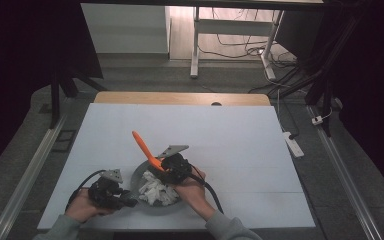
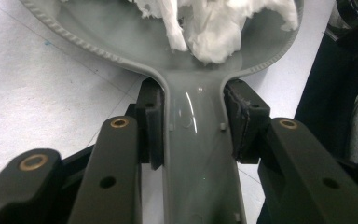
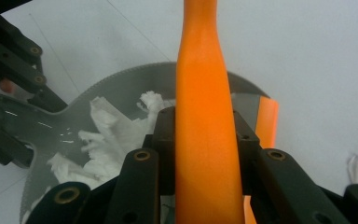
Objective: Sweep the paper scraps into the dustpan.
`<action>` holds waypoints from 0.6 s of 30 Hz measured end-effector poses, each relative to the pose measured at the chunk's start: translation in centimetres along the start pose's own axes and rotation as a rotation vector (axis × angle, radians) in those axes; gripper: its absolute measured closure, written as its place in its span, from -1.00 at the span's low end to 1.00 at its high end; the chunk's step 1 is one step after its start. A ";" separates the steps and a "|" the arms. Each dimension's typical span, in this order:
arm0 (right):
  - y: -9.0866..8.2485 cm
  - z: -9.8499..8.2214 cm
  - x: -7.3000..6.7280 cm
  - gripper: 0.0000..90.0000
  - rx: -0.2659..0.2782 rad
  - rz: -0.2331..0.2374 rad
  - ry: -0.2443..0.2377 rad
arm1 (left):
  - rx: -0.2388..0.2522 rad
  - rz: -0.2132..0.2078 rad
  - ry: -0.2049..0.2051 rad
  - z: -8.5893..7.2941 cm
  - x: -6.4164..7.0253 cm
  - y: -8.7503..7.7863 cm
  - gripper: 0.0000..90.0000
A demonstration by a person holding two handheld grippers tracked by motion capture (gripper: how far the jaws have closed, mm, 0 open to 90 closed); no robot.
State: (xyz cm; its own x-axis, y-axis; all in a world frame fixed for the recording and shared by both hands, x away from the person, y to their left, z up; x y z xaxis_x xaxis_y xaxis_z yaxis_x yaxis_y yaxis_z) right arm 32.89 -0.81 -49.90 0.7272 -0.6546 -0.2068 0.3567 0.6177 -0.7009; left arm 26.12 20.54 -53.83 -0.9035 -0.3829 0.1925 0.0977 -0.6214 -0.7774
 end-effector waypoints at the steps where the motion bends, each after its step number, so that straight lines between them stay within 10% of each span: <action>1: -0.2 0.1 0.0 0.57 0.006 -0.004 -0.001 | -0.001 0.000 0.000 0.0 0.0 0.0 0.36; 18: -5.1 1.4 8.0 0.57 0.161 -0.126 0.100 | 0.000 0.001 -0.003 0.1 0.0 0.1 0.36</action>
State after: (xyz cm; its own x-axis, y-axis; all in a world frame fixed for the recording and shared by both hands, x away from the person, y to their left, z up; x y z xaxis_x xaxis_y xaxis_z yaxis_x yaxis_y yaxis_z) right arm 37.69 -8.60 -47.01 0.6118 -0.7662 -0.1965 0.5362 0.5843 -0.6092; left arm 26.12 20.44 -53.83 -0.9023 -0.3853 0.1934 0.0983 -0.6207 -0.7778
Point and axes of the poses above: each handheld gripper's, and its own axes: y roughly forward along the jaws, z roughly out of its top, x roughly to its right, the point moved 2 cm from there along y, roughly forward along the jaws, and after that the axes turned 12 degrees about y, right-handed, at the moved point
